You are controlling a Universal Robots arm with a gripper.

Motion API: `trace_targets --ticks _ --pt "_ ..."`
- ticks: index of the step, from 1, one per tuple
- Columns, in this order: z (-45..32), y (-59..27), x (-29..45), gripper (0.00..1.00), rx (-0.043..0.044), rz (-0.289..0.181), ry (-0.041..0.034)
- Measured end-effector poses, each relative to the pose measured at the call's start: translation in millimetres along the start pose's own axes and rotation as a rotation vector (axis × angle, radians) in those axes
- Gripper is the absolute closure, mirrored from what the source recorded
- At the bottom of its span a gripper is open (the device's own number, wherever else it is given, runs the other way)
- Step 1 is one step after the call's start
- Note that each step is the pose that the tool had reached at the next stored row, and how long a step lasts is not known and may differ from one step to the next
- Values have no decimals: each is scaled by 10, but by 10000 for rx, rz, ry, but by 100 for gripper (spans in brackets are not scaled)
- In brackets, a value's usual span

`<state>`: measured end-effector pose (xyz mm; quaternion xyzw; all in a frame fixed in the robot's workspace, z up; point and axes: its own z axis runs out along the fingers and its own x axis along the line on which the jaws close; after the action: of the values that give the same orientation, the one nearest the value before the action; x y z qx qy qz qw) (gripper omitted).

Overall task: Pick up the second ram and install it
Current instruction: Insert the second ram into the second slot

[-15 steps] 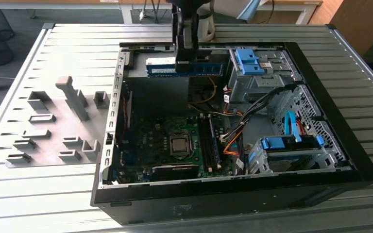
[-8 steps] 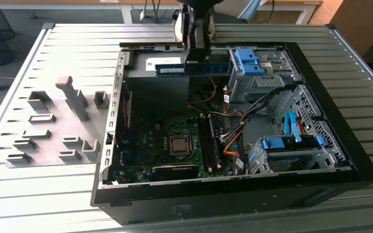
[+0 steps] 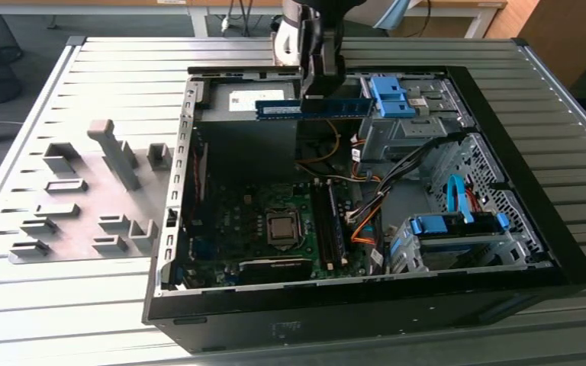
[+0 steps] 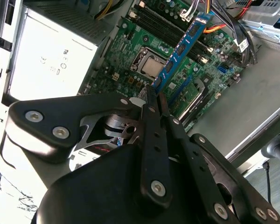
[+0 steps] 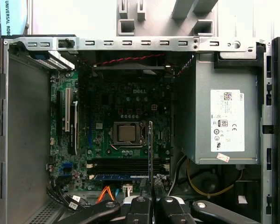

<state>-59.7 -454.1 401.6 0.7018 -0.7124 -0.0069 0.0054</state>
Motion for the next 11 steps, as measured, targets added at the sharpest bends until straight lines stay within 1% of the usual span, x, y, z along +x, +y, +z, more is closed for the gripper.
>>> trace_targets --ticks 11 --pt "0 -4 0 86 0 4 0"
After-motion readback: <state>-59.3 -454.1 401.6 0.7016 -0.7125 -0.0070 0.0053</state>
